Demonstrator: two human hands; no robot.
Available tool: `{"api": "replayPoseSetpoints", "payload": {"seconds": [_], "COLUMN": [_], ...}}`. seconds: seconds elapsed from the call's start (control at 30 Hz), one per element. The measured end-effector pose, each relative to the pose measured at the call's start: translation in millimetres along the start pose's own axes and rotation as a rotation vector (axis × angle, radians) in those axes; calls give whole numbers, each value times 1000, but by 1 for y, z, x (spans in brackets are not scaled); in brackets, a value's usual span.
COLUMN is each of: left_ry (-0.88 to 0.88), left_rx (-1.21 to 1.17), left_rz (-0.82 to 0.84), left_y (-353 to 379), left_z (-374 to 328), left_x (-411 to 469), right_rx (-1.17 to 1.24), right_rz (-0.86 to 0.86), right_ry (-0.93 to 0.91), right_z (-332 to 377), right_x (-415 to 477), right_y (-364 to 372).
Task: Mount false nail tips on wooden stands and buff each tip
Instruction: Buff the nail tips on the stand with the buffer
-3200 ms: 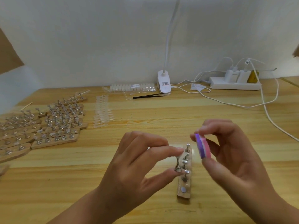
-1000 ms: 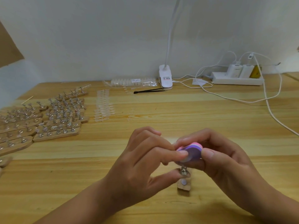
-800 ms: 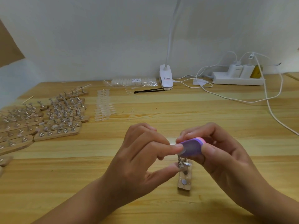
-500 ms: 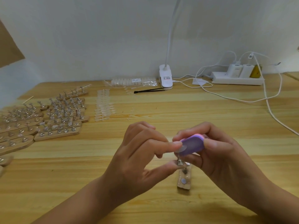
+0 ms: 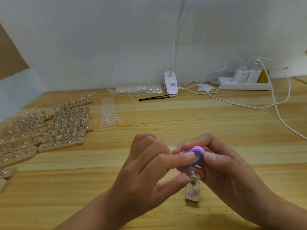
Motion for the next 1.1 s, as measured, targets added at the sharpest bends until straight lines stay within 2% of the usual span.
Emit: {"api": "replayPoseSetpoints", "payload": {"seconds": [0.2,0.33,0.43,0.57,0.7,0.83,0.93,1.03,1.1], "left_ry": [-64,-41,-61,-63,-54,-37,-55,-50,-63], "left_rx": [22,-25,-29,-65,-68,-79,-85,-78,-82], "left_rz": [-22,18,31,32,37,43,35,44,36], "left_y": [-6,1,1,2,2,4,3,4,4], "left_z": [10,3,6,4,4,3,5,4,5], "left_x": [0,-1,-3,-3,-4,-6,-6,-6,-6], "right_rx": [-289,-360,-426,-423,-384,-418,-374,-397,-437], "right_rz": [-154,-219,-163,-194,-185,-180,-192,-152,-189], "right_ry": [-316,-312,-386,-233,-344,-231,-350,-309,-314], "right_z": [26,25,29,20,27,20,27,24,24], "right_x": [-10,-10,-12,-8,-12,-8,-13,-12,-12], "right_y": [1,-4,5,-7,0,-2,-2,2,-1]}}
Point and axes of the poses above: each hand's wrist, its own x-axis towards the middle knuckle, its own y-axis out of the palm, z = x × y, the point moved 7 cm from there along x, towards the middle knuckle, and after that the axes turned 4 degrees about -z, right-handed, at the moved point
